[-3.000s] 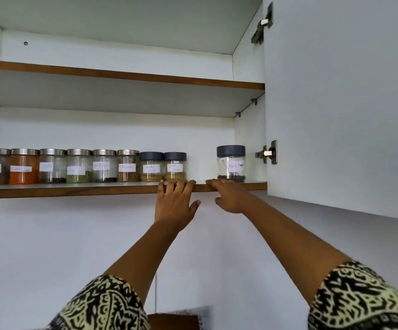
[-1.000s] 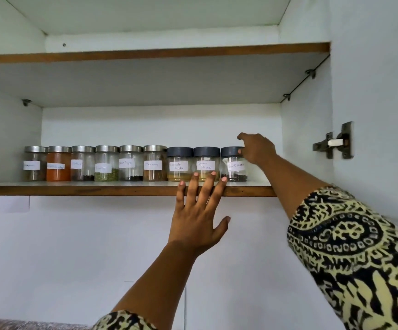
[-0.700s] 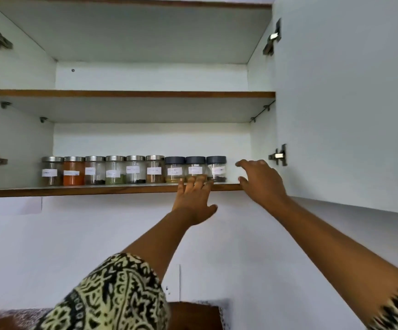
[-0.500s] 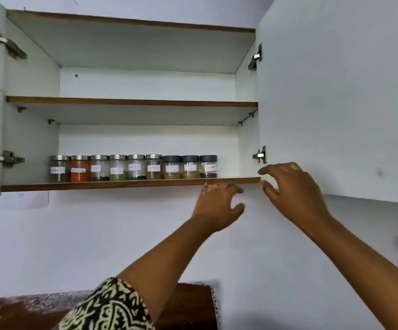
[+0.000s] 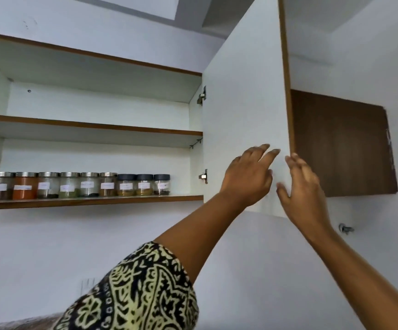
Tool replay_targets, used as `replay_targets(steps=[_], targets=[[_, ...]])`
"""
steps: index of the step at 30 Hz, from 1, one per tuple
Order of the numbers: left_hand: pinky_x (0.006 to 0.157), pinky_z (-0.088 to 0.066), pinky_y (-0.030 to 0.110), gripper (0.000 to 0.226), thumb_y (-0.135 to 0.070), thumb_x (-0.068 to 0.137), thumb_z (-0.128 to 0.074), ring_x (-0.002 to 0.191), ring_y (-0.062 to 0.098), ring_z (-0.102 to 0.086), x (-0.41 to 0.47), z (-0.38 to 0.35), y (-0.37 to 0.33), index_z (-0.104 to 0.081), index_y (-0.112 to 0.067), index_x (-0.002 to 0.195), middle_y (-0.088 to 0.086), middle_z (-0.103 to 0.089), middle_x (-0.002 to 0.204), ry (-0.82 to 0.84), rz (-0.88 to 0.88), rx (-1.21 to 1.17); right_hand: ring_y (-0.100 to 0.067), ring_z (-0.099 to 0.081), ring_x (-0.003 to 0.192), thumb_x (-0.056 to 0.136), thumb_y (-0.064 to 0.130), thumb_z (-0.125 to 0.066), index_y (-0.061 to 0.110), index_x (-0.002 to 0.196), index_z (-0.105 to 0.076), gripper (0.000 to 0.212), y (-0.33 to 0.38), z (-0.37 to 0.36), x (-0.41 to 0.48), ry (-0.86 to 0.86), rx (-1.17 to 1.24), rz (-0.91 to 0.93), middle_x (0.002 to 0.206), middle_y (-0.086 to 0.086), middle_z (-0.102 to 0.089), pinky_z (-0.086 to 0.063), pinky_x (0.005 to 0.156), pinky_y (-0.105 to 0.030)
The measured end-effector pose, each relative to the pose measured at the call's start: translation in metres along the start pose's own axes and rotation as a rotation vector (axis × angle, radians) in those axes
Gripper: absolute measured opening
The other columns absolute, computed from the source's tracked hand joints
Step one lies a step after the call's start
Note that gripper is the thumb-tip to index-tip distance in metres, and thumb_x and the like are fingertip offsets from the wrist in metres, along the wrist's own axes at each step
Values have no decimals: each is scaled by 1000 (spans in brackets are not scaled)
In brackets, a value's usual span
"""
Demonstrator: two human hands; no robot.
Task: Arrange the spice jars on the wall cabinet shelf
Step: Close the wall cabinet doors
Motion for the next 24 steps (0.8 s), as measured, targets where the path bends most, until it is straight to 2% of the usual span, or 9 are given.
replay_targets(steps=[2, 3, 7, 11, 13, 16, 18, 22, 24], targets=[[114, -26, 42, 48, -33, 99, -37, 145, 24, -22, 18, -9, -16, -31, -25, 146, 2, -24, 157, -4, -31, 36, -30, -37, 137, 91, 23, -57, 14, 148, -22, 67, -10, -5, 3, 44, 83, -68, 155, -8, -25, -41, 103, -41], [115, -24, 44, 48, -34, 99, -35, 145, 25, -19, 26, -13, -24, -31, -26, 146, 2, -22, 157, -6, -64, 69, -30, -40, 135, 92, 24, -56, 15, 149, -20, 68, -16, -8, 4, 73, 140, -103, 154, -8, -29, -42, 102, -42], [117, -17, 48, 43, -38, 99, -32, 147, 24, -9, 45, -32, -37, -44, -28, 139, 1, -17, 159, 54, -102, 185, -30, -63, 106, 90, 21, -59, 9, 137, -40, 52, -30, -14, 1, 91, 280, -118, 125, -12, -61, -50, 88, -35], [118, -6, 47, 39, -40, 100, -30, 148, 22, 4, 43, -42, -32, -51, -28, 130, 0, -7, 161, 73, -52, 263, -28, -67, 95, 86, 18, -65, 10, 134, -46, 52, -36, -14, -6, 81, 366, -126, 114, -11, -67, -53, 85, -34], [119, -6, 47, 36, -39, 100, -30, 148, 22, 4, 37, -41, -29, -52, -28, 125, 1, -7, 161, 51, -57, 278, -26, -67, 93, 85, 16, -66, 9, 133, -48, 52, -33, -14, -9, 75, 410, -119, 113, -12, -68, -52, 82, -29], [118, -8, 48, 32, -38, 98, -33, 148, 24, -1, 25, -28, -20, -55, -25, 118, 3, -12, 160, 9, -68, 284, -18, -65, 80, 84, 17, -67, 10, 131, -50, 50, -18, -14, -16, 67, 463, -80, 106, -10, -70, -51, 70, -23], [118, -10, 48, 32, -38, 96, -35, 148, 25, -5, 16, -15, -8, -55, -26, 118, 4, -16, 159, -24, -90, 314, -18, -64, 82, 84, 19, -66, 12, 132, -49, 52, -2, -18, -20, 61, 489, -51, 107, -8, -69, -53, 72, -26], [116, -13, 46, 32, -38, 96, -36, 147, 26, -11, -14, 18, 27, -57, -25, 117, 4, -22, 157, -89, -119, 384, -12, -57, 97, 83, 18, -67, 11, 133, -48, 54, 47, -32, -33, 31, 556, 35, 116, -5, -64, -45, 75, -17], [116, -15, 46, 32, -38, 96, -36, 146, 27, -14, -28, 35, 45, -58, -24, 115, 5, -25, 156, -110, -123, 389, -13, -56, 101, 82, 16, -68, 10, 133, -48, 55, 72, -43, -39, 15, 598, 63, 122, -7, -61, -47, 77, -20]])
Point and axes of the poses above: each hand's wrist, its own x-axis towards the middle knuckle, its own z-axis out of the back of the hand, y = z × x, the point moved 7 cm from there along x, towards the middle knuckle
